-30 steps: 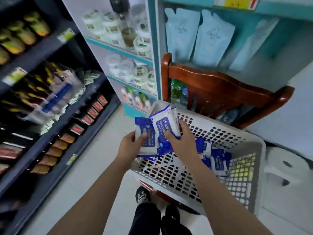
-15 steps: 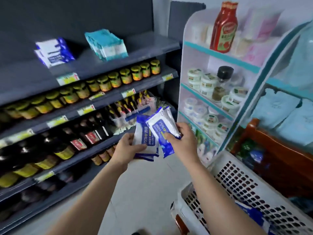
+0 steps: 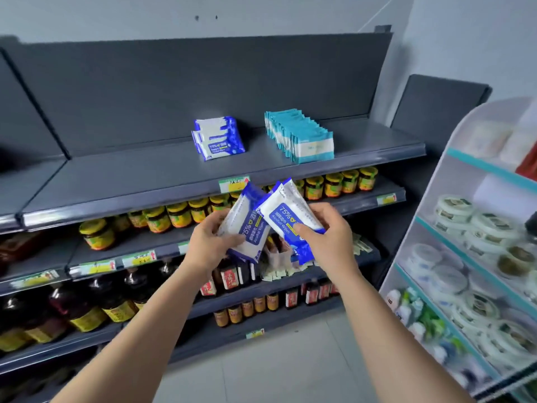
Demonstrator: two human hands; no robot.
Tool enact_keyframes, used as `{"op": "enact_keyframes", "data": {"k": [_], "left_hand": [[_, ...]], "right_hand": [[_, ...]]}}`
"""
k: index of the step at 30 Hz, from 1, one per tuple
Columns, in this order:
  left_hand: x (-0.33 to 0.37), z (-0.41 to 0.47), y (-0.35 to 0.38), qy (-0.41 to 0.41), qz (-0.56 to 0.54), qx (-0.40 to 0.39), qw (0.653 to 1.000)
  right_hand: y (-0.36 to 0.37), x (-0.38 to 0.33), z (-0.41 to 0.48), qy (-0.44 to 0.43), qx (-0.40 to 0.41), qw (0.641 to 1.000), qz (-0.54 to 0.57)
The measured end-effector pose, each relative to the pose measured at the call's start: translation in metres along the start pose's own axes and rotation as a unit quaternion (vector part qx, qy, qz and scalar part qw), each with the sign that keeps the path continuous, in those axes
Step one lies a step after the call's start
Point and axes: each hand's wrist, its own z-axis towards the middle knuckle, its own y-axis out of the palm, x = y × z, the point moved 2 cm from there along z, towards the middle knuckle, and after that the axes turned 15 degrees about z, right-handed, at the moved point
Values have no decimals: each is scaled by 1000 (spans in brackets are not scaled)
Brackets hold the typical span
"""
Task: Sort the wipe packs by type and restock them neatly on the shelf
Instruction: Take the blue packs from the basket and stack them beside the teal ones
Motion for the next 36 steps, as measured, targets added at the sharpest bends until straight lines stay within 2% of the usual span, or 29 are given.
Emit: {"op": "enact_keyframes", "data": {"k": [5, 14, 22, 29, 32, 36], "left_hand": [[12, 58, -35, 15, 6, 71, 997], [36, 189, -56, 32, -7, 129, 991], [36, 282, -58, -33, -29, 139, 989], [20, 349, -66, -37, 11, 189, 981], [6, 374, -72, -49, 47, 172, 983], [-8, 394, -79, -70, 115, 105, 985]], "right_hand": [[39, -4, 56, -13, -56, 998, 12], [85, 21, 197, -26, -156, 987, 13], [121, 42, 297, -22, -252, 967, -33], [167, 65, 342, 27, -328, 942, -60], [186, 76, 356, 37, -341, 933, -111], [206, 92, 370, 38, -354, 915, -192]]}}
